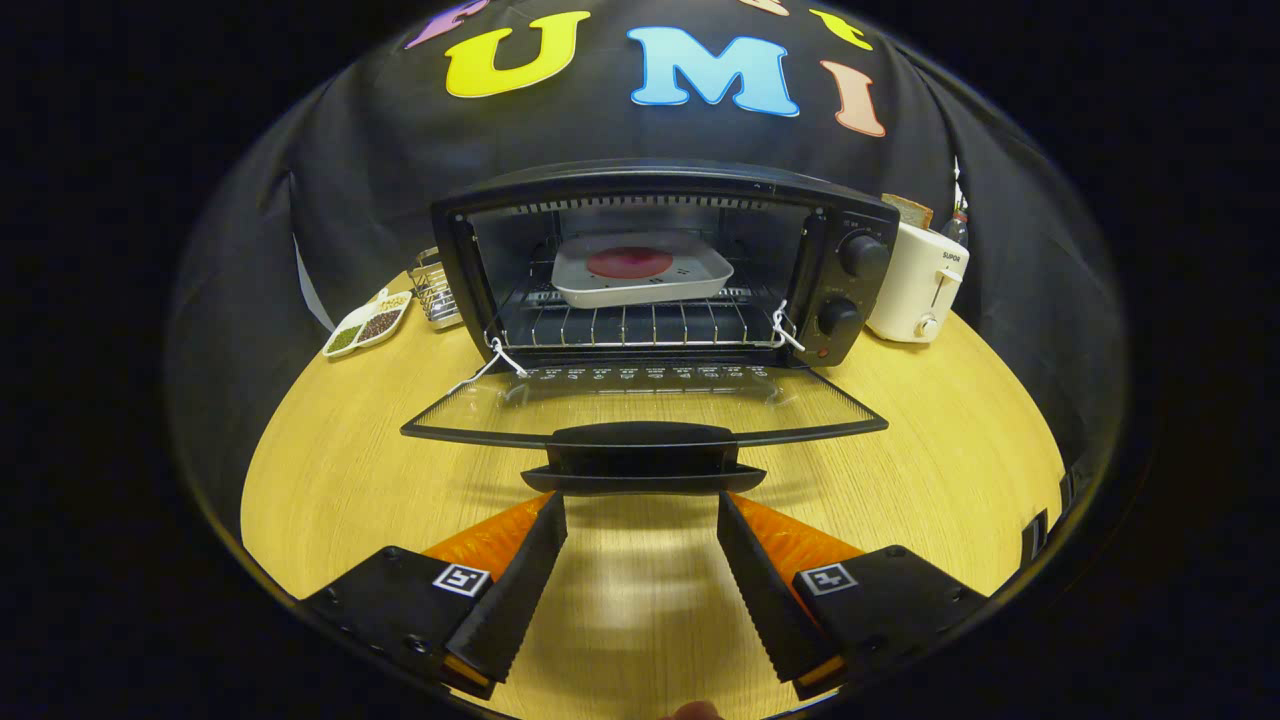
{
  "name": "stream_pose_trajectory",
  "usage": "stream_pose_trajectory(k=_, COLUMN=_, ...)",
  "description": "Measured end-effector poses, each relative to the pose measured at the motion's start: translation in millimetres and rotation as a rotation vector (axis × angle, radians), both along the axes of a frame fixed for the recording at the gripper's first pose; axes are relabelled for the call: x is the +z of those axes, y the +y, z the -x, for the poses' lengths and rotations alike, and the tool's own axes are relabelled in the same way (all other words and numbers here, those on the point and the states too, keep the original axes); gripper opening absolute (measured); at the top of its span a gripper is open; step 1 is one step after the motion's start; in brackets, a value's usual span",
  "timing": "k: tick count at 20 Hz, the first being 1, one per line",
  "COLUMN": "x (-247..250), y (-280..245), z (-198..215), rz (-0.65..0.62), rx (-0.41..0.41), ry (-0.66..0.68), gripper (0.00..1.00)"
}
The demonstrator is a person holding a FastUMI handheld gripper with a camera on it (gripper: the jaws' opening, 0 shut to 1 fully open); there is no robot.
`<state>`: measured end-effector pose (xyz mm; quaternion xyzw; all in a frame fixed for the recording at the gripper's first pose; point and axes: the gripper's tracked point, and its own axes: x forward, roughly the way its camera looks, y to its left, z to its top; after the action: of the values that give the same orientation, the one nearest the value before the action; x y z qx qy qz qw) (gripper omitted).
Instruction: Open the toaster oven, put the food inside, and close the toaster oven door.
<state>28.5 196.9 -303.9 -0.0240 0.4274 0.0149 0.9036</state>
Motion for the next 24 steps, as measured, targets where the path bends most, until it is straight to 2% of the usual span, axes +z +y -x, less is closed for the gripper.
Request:
stream_pose_trajectory(k=10, x=37, y=3, z=-13, rz=0.026, rx=0.021, ry=-0.167, gripper=0.97)
stream_pose_trajectory(k=16, x=59, y=-5, z=-43, rz=0.060, rx=0.067, ry=-0.285, gripper=0.97)
stream_pose_trajectory(k=20, x=84, y=-9, z=-59, rz=0.013, rx=0.054, ry=-0.357, gripper=0.97)
stream_pose_trajectory(k=24, x=114, y=-12, z=-57, rz=0.006, rx=0.083, ry=-0.434, gripper=0.97)
